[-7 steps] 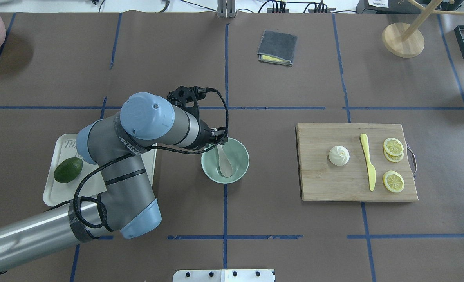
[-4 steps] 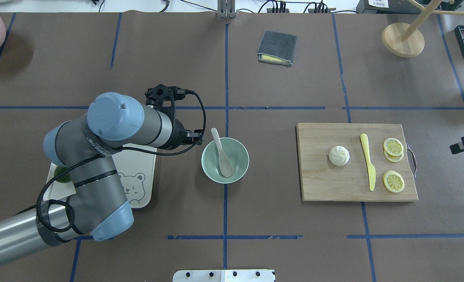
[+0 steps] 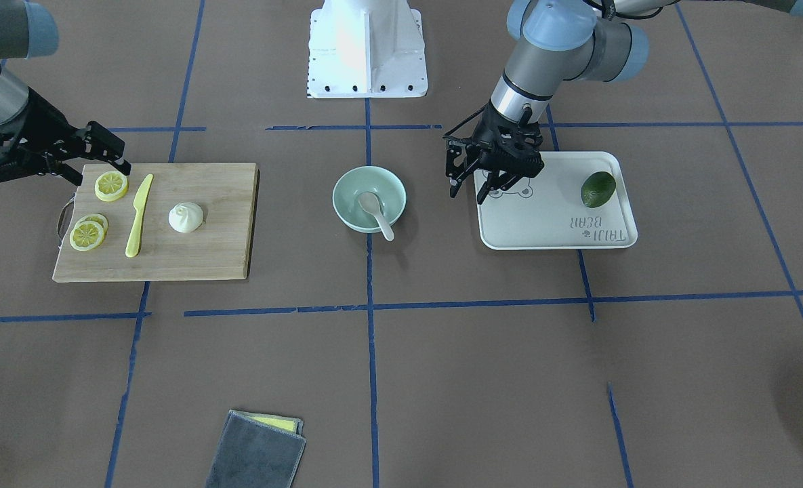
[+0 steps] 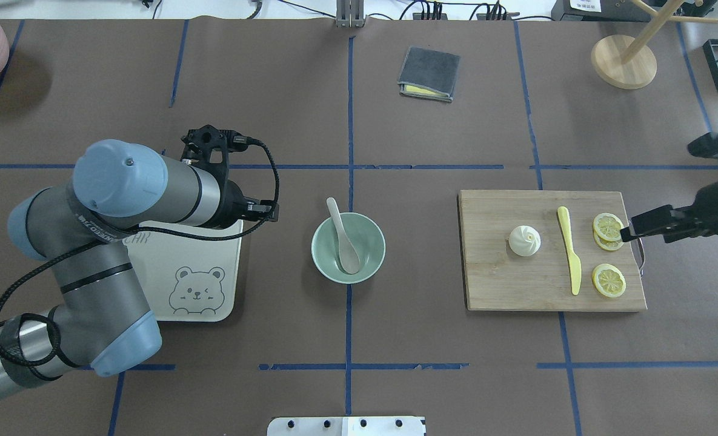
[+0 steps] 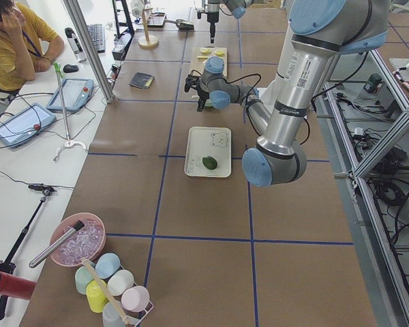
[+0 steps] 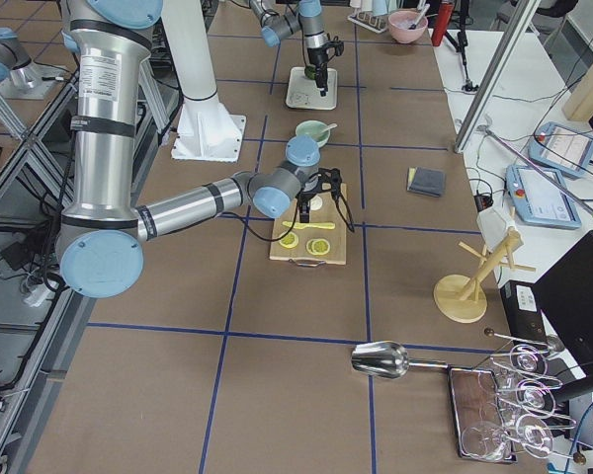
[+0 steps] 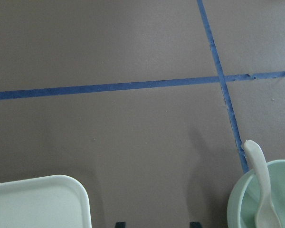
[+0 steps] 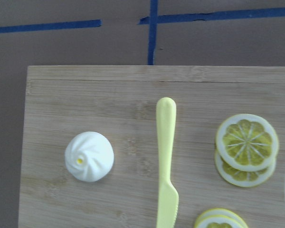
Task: Put spoon and bun in bowl
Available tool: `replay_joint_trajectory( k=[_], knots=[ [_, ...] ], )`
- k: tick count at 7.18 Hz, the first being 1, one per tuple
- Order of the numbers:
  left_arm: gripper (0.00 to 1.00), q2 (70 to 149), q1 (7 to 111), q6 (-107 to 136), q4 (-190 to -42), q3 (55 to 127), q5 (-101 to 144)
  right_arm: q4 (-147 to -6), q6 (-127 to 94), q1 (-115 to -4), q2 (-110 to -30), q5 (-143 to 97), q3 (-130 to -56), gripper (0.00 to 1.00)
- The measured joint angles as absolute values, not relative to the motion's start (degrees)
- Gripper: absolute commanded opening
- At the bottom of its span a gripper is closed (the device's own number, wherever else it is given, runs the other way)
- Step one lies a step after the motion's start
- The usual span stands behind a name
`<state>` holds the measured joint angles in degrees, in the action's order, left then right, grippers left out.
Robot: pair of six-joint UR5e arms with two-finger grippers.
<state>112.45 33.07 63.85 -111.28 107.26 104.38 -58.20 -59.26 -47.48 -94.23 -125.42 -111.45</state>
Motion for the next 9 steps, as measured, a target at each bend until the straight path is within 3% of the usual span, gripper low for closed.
replay_joint_trajectory(
  k=[5, 9],
  knots=[
    [0.61, 111.8, 33.1, 63.8, -111.3, 107.5, 104.3, -58.1, -65.0, -38.7, -86.6, -115.1, -106.0, 0.99],
    [0.62, 111.4, 33.1, 64.0, -111.2, 107.5, 104.2, -58.0, -65.5, -35.9, -84.8, -110.0, -103.8, 0.79]
  ],
)
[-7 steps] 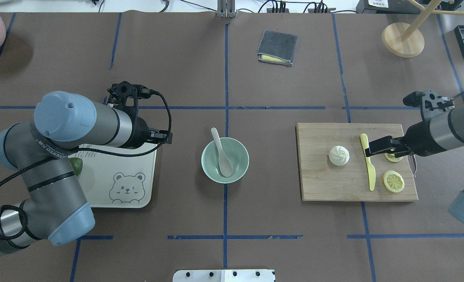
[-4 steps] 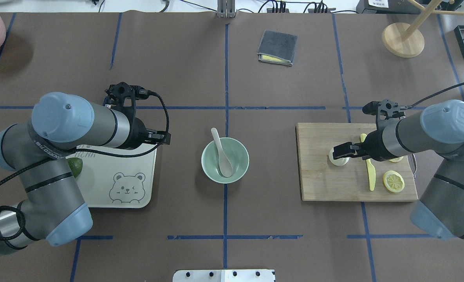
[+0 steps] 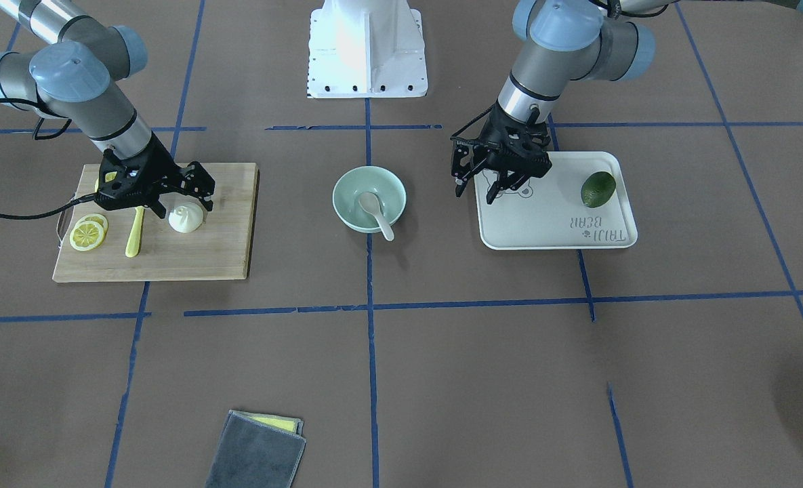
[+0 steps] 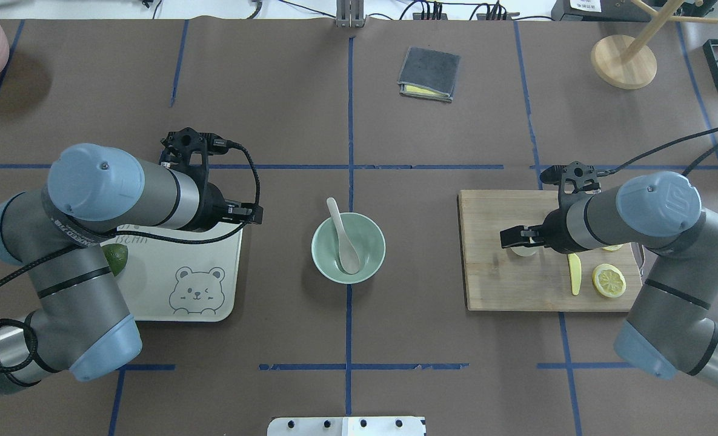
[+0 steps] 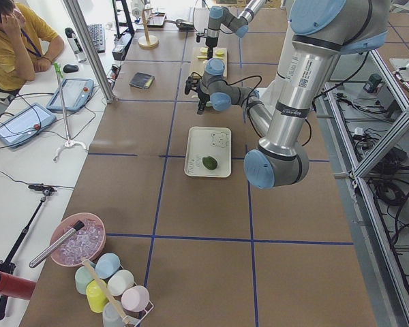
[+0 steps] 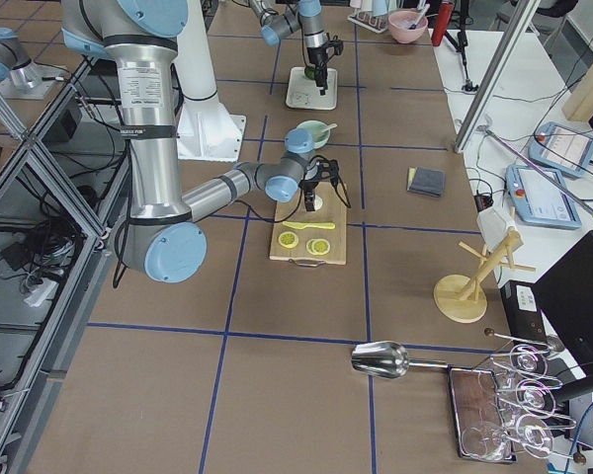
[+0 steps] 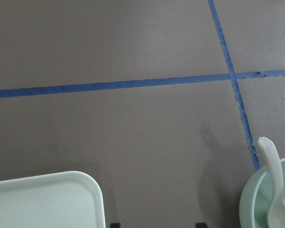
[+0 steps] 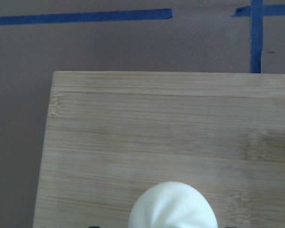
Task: Put spoon and bun in bowl
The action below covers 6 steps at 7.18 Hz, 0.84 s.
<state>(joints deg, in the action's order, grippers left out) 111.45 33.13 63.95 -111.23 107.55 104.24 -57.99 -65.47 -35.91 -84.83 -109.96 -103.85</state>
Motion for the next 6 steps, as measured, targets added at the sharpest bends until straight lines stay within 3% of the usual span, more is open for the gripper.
replay_joint_trajectory(
  k=[3, 6],
  knots=[
    [0.62, 111.3, 33.1, 64.0, -111.2, 107.6, 104.2, -58.0, -65.5, -35.8, -84.8, -109.8, -103.6, 0.52],
    [0.62, 111.3, 33.1, 64.2, -111.2, 107.9, 104.2, -58.0, -65.6, -35.9, -84.8, -110.1, -103.6, 0.39]
  ],
)
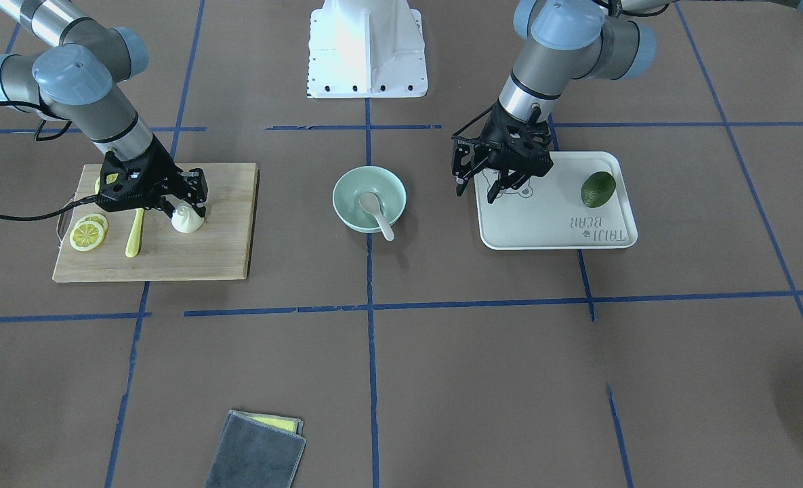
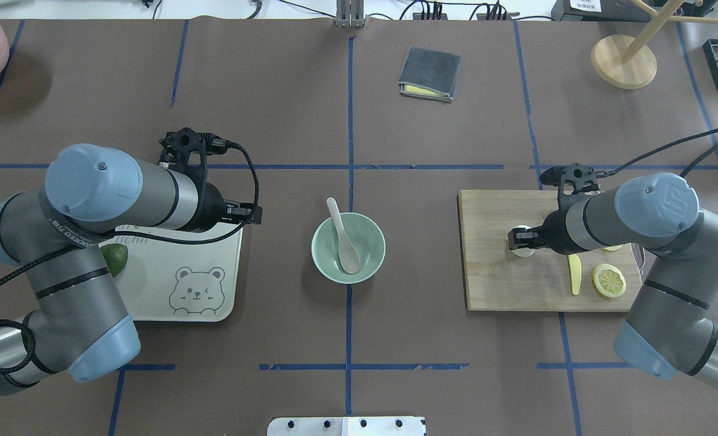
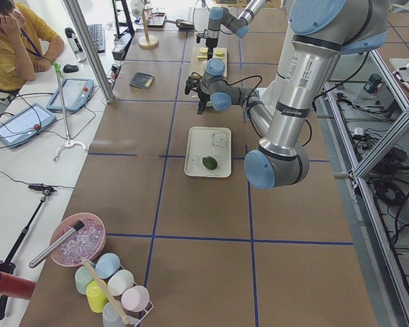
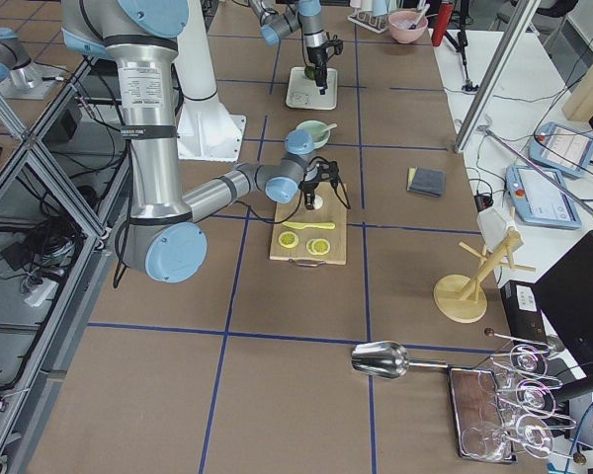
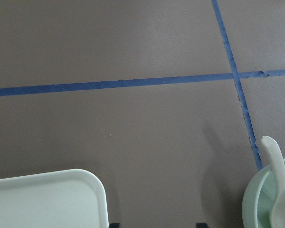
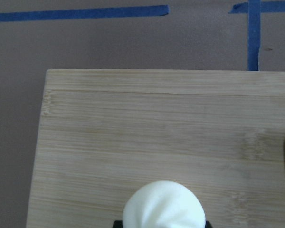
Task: Put spoon and bun in bowl
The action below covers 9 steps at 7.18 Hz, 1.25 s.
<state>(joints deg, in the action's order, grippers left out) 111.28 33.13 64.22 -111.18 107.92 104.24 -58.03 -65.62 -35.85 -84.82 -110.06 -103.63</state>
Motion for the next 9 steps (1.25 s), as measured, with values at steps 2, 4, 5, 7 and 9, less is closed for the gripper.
replay_joint_trajectory(
  k=[2, 4, 5, 7, 9],
  knots=[
    [0.62, 111.2, 33.2, 64.2, -111.2, 108.4, 104.2, -58.1, -66.7, -35.9, -84.7, -110.3, -104.5, 0.38],
    [0.62, 109.1, 33.5, 63.8, -111.2, 110.9, 104.3, -58.4, -72.7, -35.7, -81.6, -110.4, -105.8, 0.38],
    [0.63, 107.2, 34.7, 62.8, -111.2, 112.7, 104.5, -58.6, -77.9, -34.9, -78.2, -110.3, -105.8, 0.38],
    [0.66, 102.4, 39.3, 57.6, -111.4, 116.9, 106.3, -59.7, -89.0, -30.1, -69.2, -108.3, -104.4, 0.40],
    [0.69, 99.1, 43.4, 52.0, -111.6, 118.3, 110.5, -63.0, -95.0, -25.0, -59.7, -101.1, -99.8, 0.42]
  ],
)
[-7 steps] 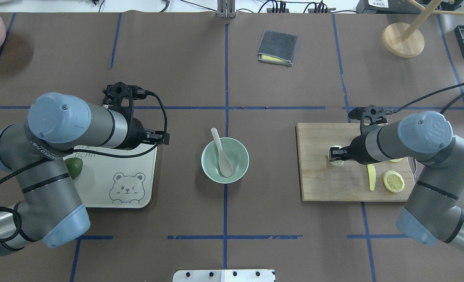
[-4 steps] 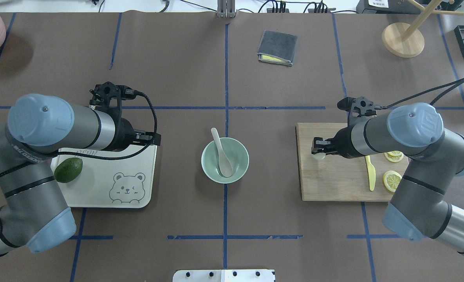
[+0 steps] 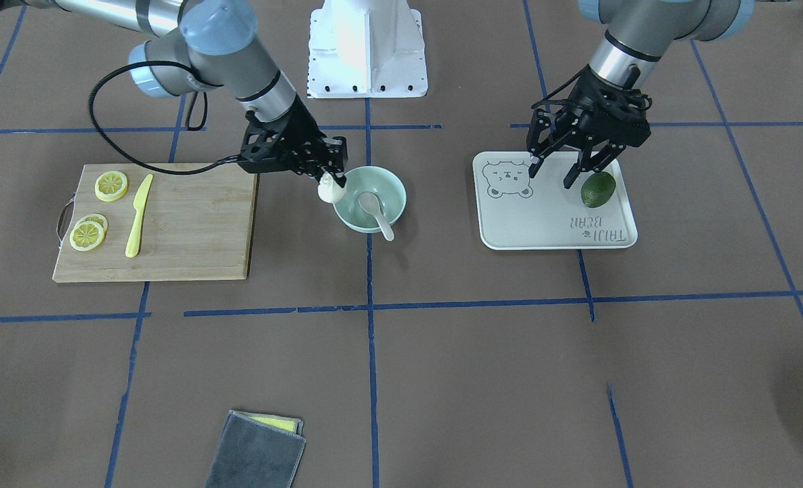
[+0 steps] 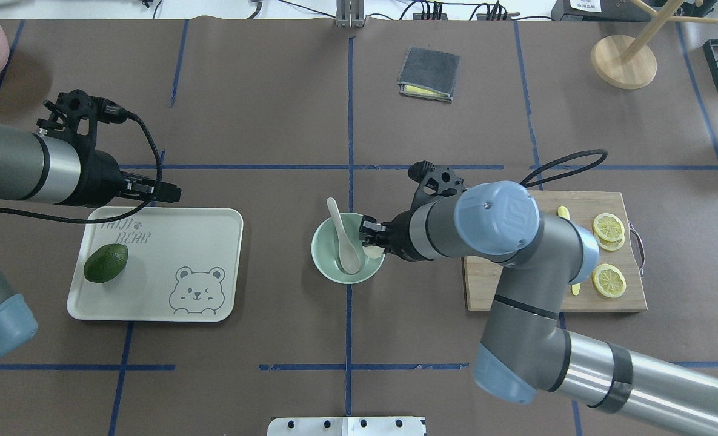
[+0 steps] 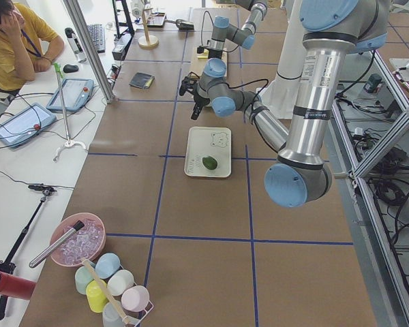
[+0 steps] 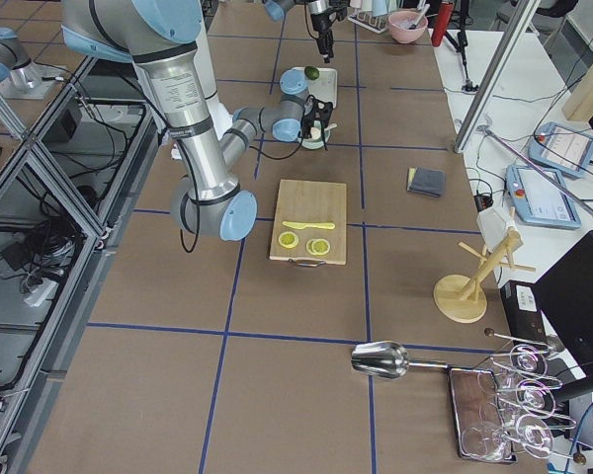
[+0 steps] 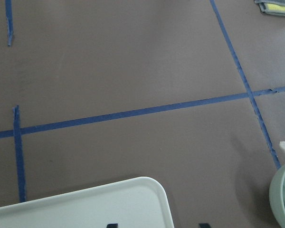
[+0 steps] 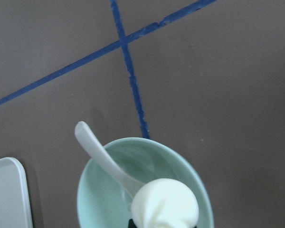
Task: Put spoon and bun in bowl
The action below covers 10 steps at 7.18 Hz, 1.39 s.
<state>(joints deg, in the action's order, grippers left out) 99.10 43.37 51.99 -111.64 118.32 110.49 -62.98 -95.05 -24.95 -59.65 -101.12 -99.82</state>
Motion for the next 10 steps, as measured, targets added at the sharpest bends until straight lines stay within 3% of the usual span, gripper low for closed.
replay_joint_trajectory(
  k=[1, 2, 3, 4, 8, 10],
  knots=[
    [0.69, 98.6, 44.0, 51.0, -111.7, 118.3, 111.2, -63.6, -96.2, -24.0, -57.4, -99.5, -98.1, 0.48],
    [0.69, 98.4, 44.3, 50.6, -111.7, 118.2, 111.4, -63.8, -96.6, -23.5, -56.5, -98.8, -97.2, 0.68],
    [0.69, 98.4, 44.3, 50.5, -111.7, 118.0, 111.5, -63.9, -96.7, -23.2, -56.1, -98.5, -96.8, 0.80],
    [0.69, 98.4, 44.4, 50.5, -111.8, 117.6, 111.5, -63.9, -96.7, -23.0, -55.9, -98.3, -96.6, 0.99],
    [0.70, 96.7, 44.5, 49.4, -112.0, 117.6, 111.5, -63.9, -96.6, -23.4, -58.0, -98.5, -99.0, 1.00],
    [0.70, 91.1, 47.2, 42.3, -113.7, 118.9, 111.7, -64.0, -94.5, -27.5, -68.6, -103.7, -107.6, 1.00]
  ],
)
